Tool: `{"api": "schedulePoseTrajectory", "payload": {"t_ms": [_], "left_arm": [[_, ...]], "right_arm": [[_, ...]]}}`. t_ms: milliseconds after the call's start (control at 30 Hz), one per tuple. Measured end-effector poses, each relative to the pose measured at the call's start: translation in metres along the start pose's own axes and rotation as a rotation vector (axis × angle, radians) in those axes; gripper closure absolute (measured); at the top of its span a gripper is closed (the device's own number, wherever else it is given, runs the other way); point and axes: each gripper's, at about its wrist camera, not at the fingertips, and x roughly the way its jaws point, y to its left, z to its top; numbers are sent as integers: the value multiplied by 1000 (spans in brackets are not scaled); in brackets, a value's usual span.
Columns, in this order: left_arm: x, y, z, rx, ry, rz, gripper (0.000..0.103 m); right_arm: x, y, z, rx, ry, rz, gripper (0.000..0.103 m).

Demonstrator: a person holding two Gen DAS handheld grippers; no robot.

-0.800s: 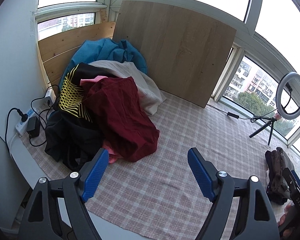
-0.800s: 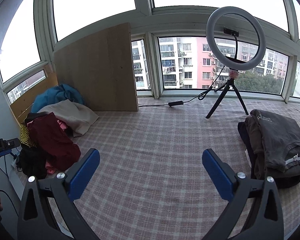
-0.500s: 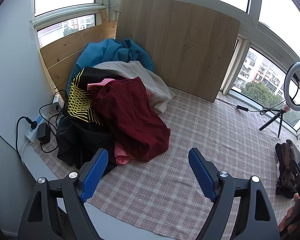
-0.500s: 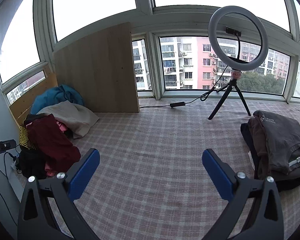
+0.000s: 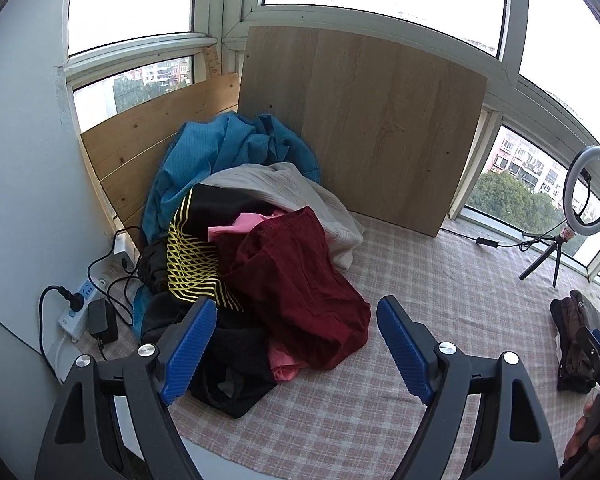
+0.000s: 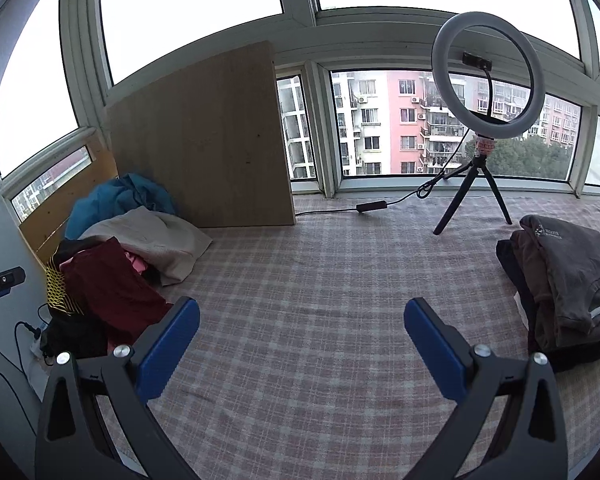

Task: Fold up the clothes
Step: 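Move both grippers toward the clothes heap by the wooden board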

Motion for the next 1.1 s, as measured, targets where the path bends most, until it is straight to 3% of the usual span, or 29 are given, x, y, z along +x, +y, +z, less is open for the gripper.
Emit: {"api": "schedulePoseTrajectory", "payload": {"t_ms": [167,367,567,867,1100], "left_arm": [[6,6,16,47,-26,5,20],[1,-5,21,86,-102,-35,16],[0,-12,20,115,-127,-62,16],[-9,21,29,72,-151,-5,16],[-18,65,34,19,-165,73,16]], "right_arm": [[-3,14,12,8,-5,-138,0],[-17,13,15,87,-34,-173,0],[-26,24,19,62,-52,-204,0],[-25,56,32,-20,-95,-154,0],[-8,87,39,-80,-86,-1,0]]}}
